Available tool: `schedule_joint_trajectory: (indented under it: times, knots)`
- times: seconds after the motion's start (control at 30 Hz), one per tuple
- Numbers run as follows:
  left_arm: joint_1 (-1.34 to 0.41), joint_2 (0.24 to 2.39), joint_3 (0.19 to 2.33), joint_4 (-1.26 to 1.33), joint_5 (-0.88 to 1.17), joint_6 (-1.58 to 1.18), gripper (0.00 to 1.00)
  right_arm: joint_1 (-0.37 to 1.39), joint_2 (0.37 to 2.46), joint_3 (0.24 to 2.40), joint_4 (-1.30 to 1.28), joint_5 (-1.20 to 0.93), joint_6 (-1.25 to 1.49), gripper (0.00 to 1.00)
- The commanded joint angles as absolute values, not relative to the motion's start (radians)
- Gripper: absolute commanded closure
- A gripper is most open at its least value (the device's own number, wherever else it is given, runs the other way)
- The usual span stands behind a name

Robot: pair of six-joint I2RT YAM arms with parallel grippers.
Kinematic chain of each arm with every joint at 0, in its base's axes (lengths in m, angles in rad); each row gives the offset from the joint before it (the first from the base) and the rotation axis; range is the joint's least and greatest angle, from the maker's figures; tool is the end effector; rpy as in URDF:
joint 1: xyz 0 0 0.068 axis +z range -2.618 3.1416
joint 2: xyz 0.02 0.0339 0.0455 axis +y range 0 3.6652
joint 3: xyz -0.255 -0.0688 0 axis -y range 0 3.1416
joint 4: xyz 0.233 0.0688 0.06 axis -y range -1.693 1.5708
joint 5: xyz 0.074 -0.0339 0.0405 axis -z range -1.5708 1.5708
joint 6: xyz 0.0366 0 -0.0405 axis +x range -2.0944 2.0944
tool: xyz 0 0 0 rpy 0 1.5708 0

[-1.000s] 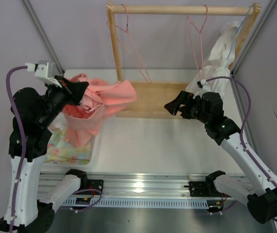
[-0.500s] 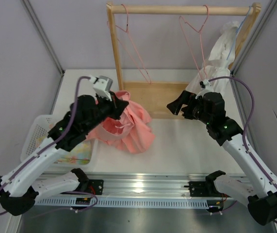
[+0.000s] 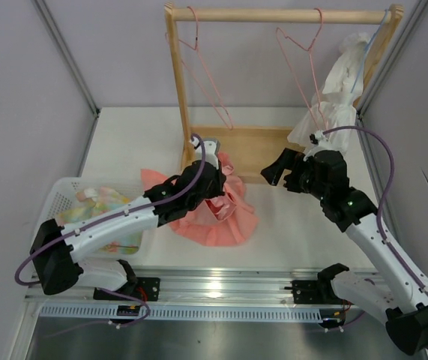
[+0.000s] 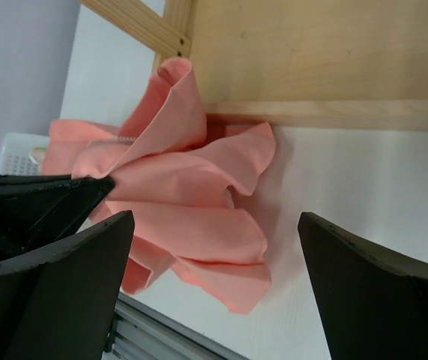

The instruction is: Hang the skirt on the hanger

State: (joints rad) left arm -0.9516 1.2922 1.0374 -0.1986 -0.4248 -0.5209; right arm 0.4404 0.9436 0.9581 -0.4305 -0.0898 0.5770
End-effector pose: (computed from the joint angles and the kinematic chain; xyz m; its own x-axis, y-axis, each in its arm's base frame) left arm 0.1788 -0.2249 0.3110 -0.4827 -0.1039 -0.8696 0.3305 0.8979 -0.2908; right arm 0.1827 0.0897 0.3387 -0.5785 0.3280 -0.7469 -0.2186 0.8197 0.5294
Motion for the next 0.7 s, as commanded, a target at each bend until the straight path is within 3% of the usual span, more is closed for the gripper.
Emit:
schedule_joint_trajectory:
  times: [0.0,0.23,0.33,0.67]
  knots:
    - [-0.953,1.318,0.99,-0.114,-0.434,-0.564,0.93,0.475,0.931,0.911,-0.439,-0.068,0.588,0.01]
    - [-0.953,1.29,0.855,-0.078,-0.38,-0.594,0.52,0.641,0.95,0.836,-0.408,0.043,0.643,0.11]
    - [-0.953,1.26,0.813,-0.063,-0.367,-0.583,0.41,0.684,0.954,0.815,-0.39,0.064,0.655,0.17]
    - [-0.948,1.201,0.842,-0.167,-0.462,-0.56,0.36,0.837,1.071,0.776,-0.319,0.126,0.712,0.23]
